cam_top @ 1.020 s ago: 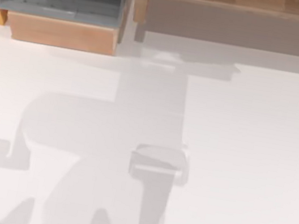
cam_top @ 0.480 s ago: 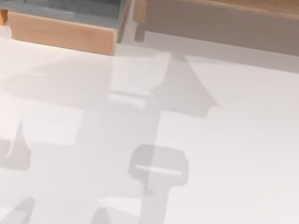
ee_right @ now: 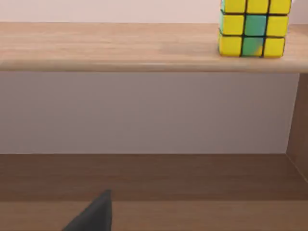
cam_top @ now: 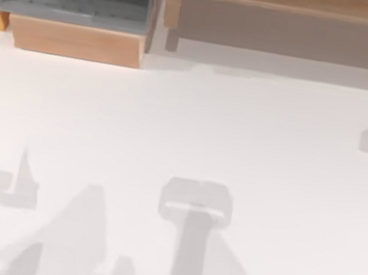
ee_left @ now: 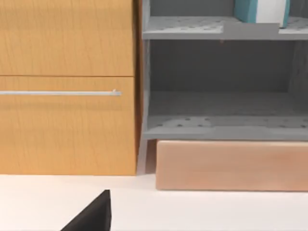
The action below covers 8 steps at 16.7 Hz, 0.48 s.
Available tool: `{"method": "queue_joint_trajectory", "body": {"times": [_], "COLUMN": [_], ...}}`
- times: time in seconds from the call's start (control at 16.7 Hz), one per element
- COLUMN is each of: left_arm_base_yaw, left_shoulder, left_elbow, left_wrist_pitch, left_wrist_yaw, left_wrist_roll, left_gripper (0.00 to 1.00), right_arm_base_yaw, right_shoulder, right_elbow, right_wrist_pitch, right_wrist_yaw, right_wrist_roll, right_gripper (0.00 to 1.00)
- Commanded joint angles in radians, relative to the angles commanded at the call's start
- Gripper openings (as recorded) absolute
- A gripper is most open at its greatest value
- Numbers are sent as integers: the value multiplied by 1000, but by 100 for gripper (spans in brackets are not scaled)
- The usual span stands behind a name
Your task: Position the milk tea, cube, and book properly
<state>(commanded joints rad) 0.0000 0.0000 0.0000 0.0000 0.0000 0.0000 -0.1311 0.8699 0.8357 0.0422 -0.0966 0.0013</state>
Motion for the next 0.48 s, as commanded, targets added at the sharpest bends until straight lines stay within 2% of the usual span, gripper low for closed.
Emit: {"method": "queue_joint_trajectory", "body": {"times": [0.48], "left_arm_base_yaw": [0], "left_shoulder": [0], "left_elbow": [0], "left_wrist_pitch": [0], "left_wrist_yaw": [0], "left_wrist_roll": [0], "left_gripper": [100], "right_arm_base_yaw": [95], "right_shoulder": [-697], "right_elbow": [-665], "right_wrist_pitch": [-29], "right_wrist_yaw": [68], "right_wrist_roll": [-8], "right_gripper": [100]}}
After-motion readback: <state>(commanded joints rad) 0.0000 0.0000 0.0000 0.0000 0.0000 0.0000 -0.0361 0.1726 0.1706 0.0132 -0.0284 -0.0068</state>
